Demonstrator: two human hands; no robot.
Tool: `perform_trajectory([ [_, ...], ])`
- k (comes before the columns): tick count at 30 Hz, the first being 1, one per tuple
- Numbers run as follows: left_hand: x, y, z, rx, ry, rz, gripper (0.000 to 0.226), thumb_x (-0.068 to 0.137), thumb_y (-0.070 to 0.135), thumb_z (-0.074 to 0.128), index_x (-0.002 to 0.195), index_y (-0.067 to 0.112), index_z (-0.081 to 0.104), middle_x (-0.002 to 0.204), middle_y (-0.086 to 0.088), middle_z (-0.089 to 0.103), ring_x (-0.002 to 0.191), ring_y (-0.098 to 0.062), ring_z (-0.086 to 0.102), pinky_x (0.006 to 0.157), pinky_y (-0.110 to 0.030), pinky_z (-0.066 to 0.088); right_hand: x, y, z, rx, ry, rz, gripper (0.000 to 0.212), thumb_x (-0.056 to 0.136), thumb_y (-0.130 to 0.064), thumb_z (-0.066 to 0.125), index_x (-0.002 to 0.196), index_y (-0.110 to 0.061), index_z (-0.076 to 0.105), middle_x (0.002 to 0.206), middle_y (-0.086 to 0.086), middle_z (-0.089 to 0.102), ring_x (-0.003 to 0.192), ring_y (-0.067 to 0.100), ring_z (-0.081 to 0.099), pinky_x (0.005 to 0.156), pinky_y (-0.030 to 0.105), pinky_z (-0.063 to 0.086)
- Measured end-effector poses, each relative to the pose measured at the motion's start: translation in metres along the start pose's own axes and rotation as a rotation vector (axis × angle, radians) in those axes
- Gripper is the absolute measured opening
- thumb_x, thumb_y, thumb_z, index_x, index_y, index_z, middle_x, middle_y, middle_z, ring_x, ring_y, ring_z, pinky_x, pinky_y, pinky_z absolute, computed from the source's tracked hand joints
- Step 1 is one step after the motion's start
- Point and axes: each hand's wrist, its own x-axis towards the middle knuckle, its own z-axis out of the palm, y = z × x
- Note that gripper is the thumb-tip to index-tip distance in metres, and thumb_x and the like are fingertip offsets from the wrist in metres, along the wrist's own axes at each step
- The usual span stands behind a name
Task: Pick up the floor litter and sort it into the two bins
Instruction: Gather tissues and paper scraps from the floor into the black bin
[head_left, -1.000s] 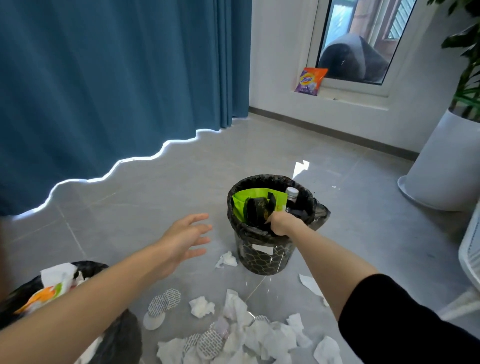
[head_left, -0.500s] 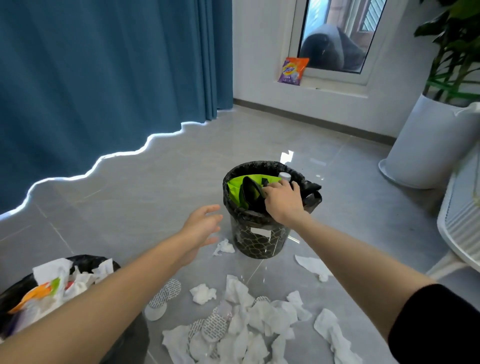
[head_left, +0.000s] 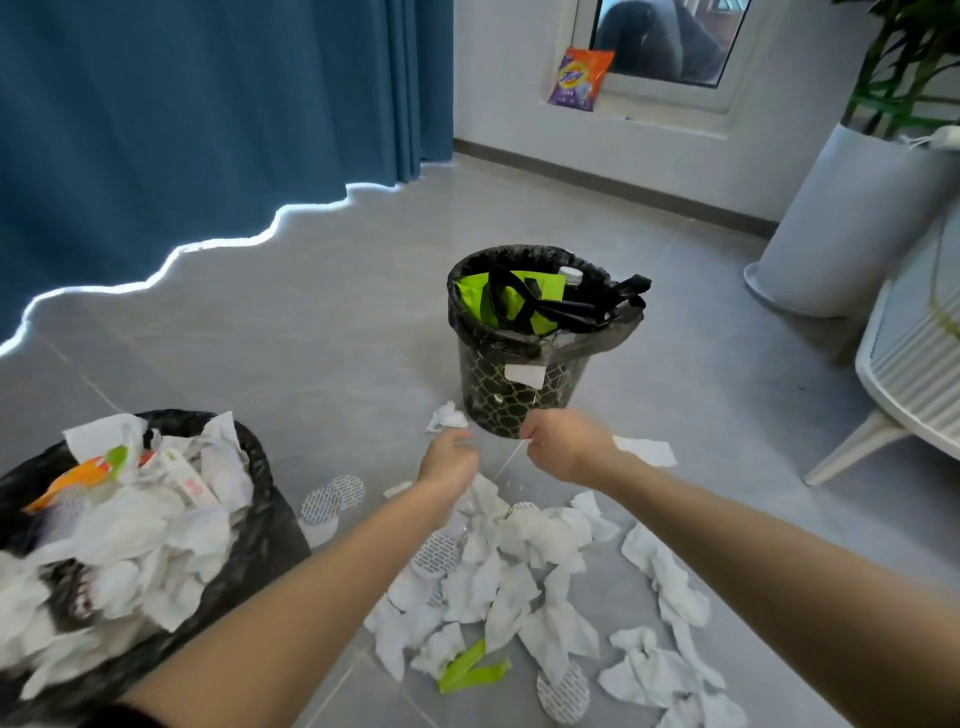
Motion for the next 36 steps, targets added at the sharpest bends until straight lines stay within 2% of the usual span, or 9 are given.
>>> perform_trajectory([
  [5,0.001,-0.055,0.007,0.210,-0.025,0.003,0.044,0.090,0.002,0.045,0.132,0.013,0.046,0.133,-0.012,0.051,0.119,-0.028,0.051,0.093,-0.032,0.044,-0.013,-0.012,0.044,-0.169,-0.384,-0.045,0.041,0.091,-0.024,0.053,0.130,-0.016,0.050,0.132,0.005,0.052,0.119,0.024,0.050,0.086,0.030,0.046],
  [9,-0.004,-0.098,0.004,0.631,-0.052,0.027,0.053,0.090,0.014,0.052,0.140,0.019,0.036,0.143,-0.010,0.039,0.131,-0.030,0.038,0.106,-0.036,0.036,-0.024,-0.022,0.087,-0.154,-0.567,-0.064,0.053,0.091,-0.024,0.055,0.140,-0.012,0.039,0.136,0.010,0.048,0.092,0.018,0.048,0.040,0.013,0.038],
  [11,-0.006,-0.114,0.000,0.740,-0.070,0.011,0.061,0.088,0.011,0.052,0.143,0.023,0.030,0.147,-0.008,0.033,0.135,-0.031,0.032,0.108,-0.035,0.033,-0.027,-0.021,0.116,-0.034,-0.523,-0.058,0.066,0.087,-0.031,0.061,0.144,-0.024,0.029,0.135,0.010,0.045,0.090,0.019,0.052,0.049,0.009,0.043],
  [13,-0.011,-0.131,-0.005,0.757,-0.090,0.008,0.065,0.085,0.006,0.052,0.144,0.021,0.029,0.147,-0.010,0.032,0.136,-0.031,0.033,0.109,-0.034,0.032,-0.033,-0.022,0.145,0.006,-0.435,-0.061,0.066,0.082,-0.035,0.067,0.140,-0.032,0.035,0.131,0.011,0.043,0.111,0.027,0.052,0.085,0.025,0.046],
  [15,-0.017,-0.149,-0.008,0.681,-0.122,0.000,0.067,0.085,0.005,0.053,0.145,0.016,0.028,0.149,-0.011,0.030,0.137,-0.027,0.032,0.112,-0.031,0.028,-0.042,-0.023,0.169,-0.011,-0.369,-0.081,0.056,0.081,-0.031,0.067,0.133,-0.030,0.045,0.127,0.012,0.042,0.118,0.032,0.047,0.096,0.033,0.039],
  [22,-0.028,-0.180,-0.019,0.686,-0.023,0.221,0.064,0.084,0.010,0.055,0.143,0.021,0.034,0.150,0.000,0.032,0.136,-0.021,0.029,0.110,-0.028,0.023,-0.065,-0.026,0.191,0.083,-0.194,-0.082,0.026,0.088,-0.016,0.052,0.110,-0.009,0.064,0.113,0.015,0.055,0.109,0.031,0.054,0.087,0.032,0.041],
  [25,-0.037,-0.185,-0.031,0.780,0.132,0.237,0.061,0.087,0.031,0.056,0.142,0.035,0.030,0.154,0.010,0.019,0.139,-0.021,0.020,0.111,-0.033,0.018,-0.067,-0.025,0.178,0.251,-0.049,-0.011,0.020,0.084,-0.012,0.057,0.097,-0.002,0.068,0.101,0.018,0.065,0.098,0.030,0.059,0.077,0.030,0.038],
  [30,-0.036,-0.203,-0.049,0.697,0.042,0.112,0.096,0.065,0.064,0.070,0.144,0.043,0.021,0.157,-0.003,0.007,0.145,-0.024,0.003,0.116,-0.035,0.007,-0.065,-0.016,0.157,0.393,0.061,0.082,0.016,0.081,-0.012,0.066,0.094,-0.003,0.070,0.098,0.013,0.069,0.094,0.026,0.061,0.073,0.027,0.040],
  [36,-0.047,-0.224,-0.049,0.787,0.105,0.205,0.086,0.067,0.045,0.077,0.141,0.033,0.035,0.143,0.003,0.034,0.127,-0.024,0.032,0.104,-0.028,0.028,-0.068,-0.006,0.146,0.602,0.138,0.146,0.009,0.080,-0.017,0.072,0.081,-0.008,0.069,0.080,0.006,0.064,0.078,0.018,0.056,0.064,0.024,0.043],
])
